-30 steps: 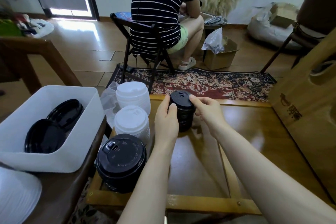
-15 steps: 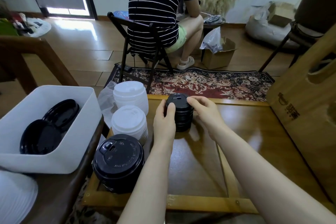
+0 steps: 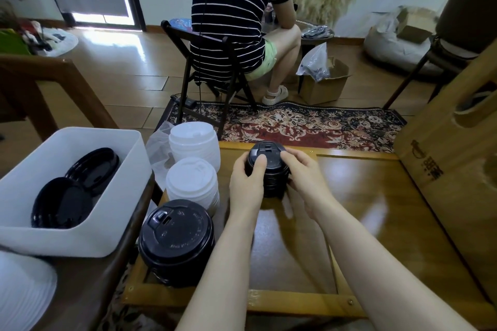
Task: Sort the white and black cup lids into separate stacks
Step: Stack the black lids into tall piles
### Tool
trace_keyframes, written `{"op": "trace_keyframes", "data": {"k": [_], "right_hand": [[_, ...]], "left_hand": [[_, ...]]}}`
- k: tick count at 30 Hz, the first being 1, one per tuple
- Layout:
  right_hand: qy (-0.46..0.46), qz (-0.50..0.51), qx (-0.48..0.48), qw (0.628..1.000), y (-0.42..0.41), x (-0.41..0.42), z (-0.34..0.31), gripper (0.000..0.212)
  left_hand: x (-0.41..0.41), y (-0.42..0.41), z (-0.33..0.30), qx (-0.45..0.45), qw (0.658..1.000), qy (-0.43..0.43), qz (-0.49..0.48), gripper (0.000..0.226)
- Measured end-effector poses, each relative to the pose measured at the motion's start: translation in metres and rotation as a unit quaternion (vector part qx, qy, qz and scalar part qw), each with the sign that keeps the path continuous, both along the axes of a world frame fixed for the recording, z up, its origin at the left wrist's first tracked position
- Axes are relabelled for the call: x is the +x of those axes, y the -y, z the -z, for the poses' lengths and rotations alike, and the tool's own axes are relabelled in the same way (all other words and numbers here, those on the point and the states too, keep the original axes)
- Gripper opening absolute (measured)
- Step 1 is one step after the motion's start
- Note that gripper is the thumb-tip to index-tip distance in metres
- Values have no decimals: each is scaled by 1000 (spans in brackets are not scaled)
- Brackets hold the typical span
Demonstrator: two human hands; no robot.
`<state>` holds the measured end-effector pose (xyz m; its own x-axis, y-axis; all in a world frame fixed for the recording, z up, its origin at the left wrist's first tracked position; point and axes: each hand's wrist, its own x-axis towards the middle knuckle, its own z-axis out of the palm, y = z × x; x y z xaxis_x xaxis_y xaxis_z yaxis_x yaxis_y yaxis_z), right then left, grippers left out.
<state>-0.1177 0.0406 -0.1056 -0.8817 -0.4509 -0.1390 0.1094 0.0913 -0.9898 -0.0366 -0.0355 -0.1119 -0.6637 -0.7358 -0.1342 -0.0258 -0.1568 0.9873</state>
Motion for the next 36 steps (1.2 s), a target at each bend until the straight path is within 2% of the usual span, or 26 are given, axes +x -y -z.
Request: {"op": "trace_keyframes", "data": {"k": [8,13,16,20,24,30,36], "right_hand": [[27,50,9,998,6,-9,10,14],[18,58,21,998,7,-9,11,13],[0,59,13,998,6,-6,13,10],[-2,53,-6,999,5,-2,12,16],[12,50,-3,999,5,-4,11,14],[30,34,9,999,1,-5,4,29],[-48,17,33,998,-11,-5,-8,20]], "left_hand": [[-6,2,5,12,999,-4,-42,23],[-9,1,8,-19,999,9,-33,45],[-9,3,11,-46,999,15,-16,40],[-6,3,9,-48,999,14,-12,38],[-4,1,6,-43,999,18,-9,43],[1,1,-1,-37,999,21,-2,55],[7,-9,-15,-119,992,30,8,55]]}}
